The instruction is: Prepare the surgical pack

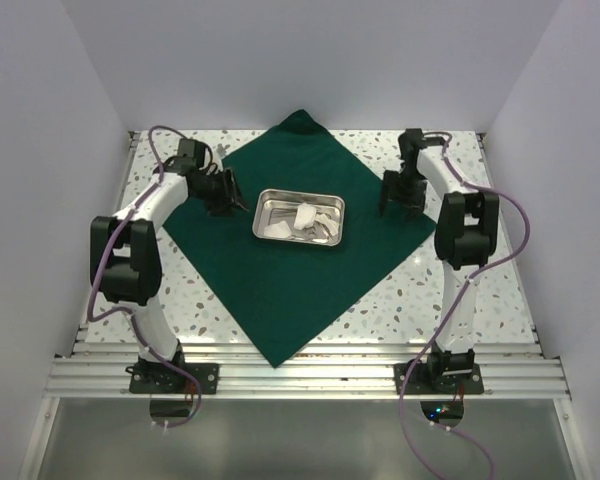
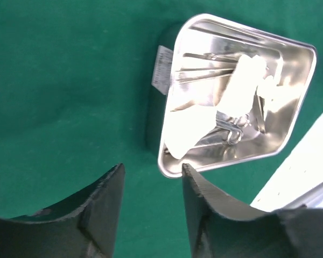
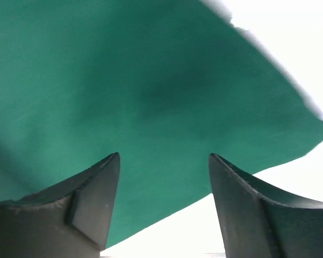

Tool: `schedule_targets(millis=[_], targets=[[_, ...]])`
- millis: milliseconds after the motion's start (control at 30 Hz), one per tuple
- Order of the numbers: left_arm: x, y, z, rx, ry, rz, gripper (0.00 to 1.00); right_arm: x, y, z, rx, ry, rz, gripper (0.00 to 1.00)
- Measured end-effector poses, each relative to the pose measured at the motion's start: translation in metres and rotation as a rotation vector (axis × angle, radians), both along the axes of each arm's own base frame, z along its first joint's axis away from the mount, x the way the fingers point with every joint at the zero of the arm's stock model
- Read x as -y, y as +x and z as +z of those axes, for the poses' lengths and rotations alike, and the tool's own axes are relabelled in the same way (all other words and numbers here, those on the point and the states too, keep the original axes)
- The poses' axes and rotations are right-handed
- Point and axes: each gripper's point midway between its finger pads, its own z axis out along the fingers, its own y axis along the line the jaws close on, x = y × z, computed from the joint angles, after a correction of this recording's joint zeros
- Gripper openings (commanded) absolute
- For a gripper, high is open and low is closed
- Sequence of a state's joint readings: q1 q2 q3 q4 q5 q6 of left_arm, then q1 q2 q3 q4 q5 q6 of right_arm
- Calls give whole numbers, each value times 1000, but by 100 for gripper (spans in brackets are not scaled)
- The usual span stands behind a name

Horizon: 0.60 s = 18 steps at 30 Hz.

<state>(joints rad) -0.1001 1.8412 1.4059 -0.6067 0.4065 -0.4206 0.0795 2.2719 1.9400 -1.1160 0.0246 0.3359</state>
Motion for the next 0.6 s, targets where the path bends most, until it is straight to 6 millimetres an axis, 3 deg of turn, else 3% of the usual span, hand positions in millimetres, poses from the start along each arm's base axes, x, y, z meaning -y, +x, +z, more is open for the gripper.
schedule_targets(millis=[200, 300, 433, 600], targets=[[9, 6, -14, -23, -42, -47, 54, -83, 7, 51, 149, 244, 63, 81], [11, 6, -27, -55, -47, -53, 54, -122, 10, 63, 180, 316, 110, 82], [15, 7, -37, -81, -68, -64, 54, -158, 11, 60, 173, 363, 143, 80], [21, 9, -35, -69, -105, -81, 54, -166, 7, 38, 119, 369, 123, 70]])
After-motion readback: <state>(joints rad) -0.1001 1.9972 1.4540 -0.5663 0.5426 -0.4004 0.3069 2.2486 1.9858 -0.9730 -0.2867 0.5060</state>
